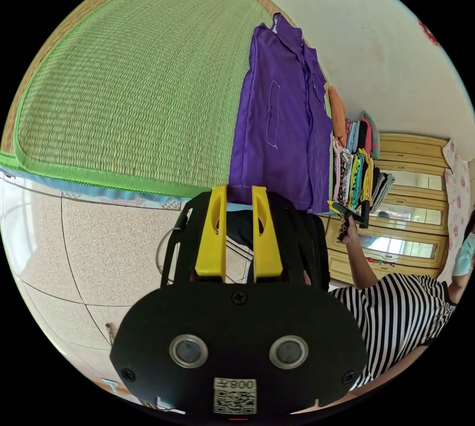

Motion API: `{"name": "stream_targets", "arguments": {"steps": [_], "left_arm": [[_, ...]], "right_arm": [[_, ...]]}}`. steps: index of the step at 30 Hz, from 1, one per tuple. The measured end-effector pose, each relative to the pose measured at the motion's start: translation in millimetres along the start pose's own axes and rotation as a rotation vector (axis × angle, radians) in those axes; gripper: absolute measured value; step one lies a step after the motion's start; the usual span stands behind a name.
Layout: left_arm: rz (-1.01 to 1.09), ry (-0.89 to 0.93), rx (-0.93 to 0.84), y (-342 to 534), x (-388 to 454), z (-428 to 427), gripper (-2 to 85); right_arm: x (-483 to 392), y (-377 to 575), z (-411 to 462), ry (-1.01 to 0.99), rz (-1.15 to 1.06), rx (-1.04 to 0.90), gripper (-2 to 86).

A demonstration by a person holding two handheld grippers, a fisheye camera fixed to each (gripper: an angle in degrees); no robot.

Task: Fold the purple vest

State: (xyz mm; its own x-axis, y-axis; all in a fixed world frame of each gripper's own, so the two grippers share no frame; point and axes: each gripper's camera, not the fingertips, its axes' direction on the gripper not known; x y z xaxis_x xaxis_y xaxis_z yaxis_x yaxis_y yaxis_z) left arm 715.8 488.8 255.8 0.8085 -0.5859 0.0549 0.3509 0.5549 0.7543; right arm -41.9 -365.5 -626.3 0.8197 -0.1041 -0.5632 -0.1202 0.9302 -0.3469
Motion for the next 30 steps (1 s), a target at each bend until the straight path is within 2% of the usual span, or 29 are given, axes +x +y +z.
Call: {"name": "stream_targets", "arguments": {"steps": [15,26,30], "left_arm": [[0.016,0.039,-0.001,34.1,-33.7,27.3,7.4],[0.035,0.073,-0.053,52.1,-54.6,41.5,6.0],[0.069,0.124,-0.124,61.6,-56.7,54.4,6.7]], "right_arm": [[-13.0,9.1,-14.3,0.037,0.097,-0.002,8.3],[-26.1,15.4,-20.6,0.127,0.173,-0.002,7.9],[-22.9,21.0,-22.6,0.135,0.186,-0.012,7.7]]}}
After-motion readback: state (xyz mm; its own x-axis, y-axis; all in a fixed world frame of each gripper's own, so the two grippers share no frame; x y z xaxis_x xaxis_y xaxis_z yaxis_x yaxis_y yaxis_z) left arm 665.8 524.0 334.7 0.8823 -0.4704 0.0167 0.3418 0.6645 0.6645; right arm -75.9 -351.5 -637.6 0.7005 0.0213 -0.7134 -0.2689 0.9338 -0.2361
